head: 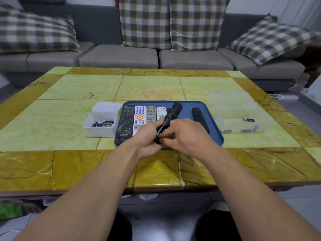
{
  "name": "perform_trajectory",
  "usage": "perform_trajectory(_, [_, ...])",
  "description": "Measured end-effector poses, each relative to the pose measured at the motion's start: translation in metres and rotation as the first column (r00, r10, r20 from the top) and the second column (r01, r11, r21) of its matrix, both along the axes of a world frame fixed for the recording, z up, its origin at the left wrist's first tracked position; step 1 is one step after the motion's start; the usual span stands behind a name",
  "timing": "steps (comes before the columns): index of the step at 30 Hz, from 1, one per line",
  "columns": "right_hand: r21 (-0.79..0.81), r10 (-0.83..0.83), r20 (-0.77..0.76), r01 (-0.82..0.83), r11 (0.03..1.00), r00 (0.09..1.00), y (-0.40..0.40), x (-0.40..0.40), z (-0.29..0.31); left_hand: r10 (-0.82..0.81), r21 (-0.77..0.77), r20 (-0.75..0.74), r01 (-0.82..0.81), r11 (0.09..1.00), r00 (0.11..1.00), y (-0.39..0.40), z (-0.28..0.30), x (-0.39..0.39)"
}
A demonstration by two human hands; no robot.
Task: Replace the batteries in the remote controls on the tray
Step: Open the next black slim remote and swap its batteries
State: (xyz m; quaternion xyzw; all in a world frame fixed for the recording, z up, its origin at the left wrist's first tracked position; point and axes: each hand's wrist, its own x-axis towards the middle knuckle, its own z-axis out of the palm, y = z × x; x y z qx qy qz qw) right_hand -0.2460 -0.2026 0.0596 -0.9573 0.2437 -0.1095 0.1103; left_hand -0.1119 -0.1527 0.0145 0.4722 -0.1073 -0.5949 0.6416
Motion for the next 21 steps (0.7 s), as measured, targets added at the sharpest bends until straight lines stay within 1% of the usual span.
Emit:
perform_trajectory(3, [-0.110, -0.010, 0.019, 0.012, 0.994, 1.000, 0.005, 0.005, -0.002, 0.062, -0.006, -0.048, -0.062, 0.998, 0.997, 0.001, 0.003, -0.001])
perform_trajectory(6, [-0.118, 0.005, 0.059, 0.002, 0.993, 0.998, 0.009, 0.009, -0.005, 0.068, -0.008, -0.052, -0.068, 0.998, 0.996, 0.002, 0.005, -0.001])
perform_trajectory(10, [-0.123, 0.029, 0.067, -0.020, 0.992, 0.997, 0.010, 0.010, -0.007, 0.069, 0.013, -0.068, -0.068, 0.998, 0.995, 0.000, 0.005, 0.002])
perform_trajectory(15, [0.008, 0.098, 0.024, -0.098, 0.995, 0.995, 0.004, 0.009, -0.007, 0.028, 0.018, -0.056, -0.027, 0.999, 0.998, 0.003, 0.004, 0.008])
perform_trajectory(18, [0.039, 0.122, 0.004, -0.122, 0.992, 0.993, -0.002, 0.010, -0.011, 0.012, 0.022, -0.070, -0.010, 1.000, 0.997, 0.005, 0.006, 0.008])
perform_trajectory(20, [0.068, 0.123, 0.033, -0.125, 0.990, 0.992, -0.005, 0.011, -0.012, 0.006, 0.030, -0.069, -0.003, 1.000, 0.998, 0.007, 0.008, 0.007])
perform_trajectory(21, [0.103, 0.119, 0.087, -0.128, 0.986, 0.989, -0.005, 0.011, -0.012, 0.009, 0.034, -0.062, -0.007, 0.999, 0.998, 0.008, 0.009, 0.008])
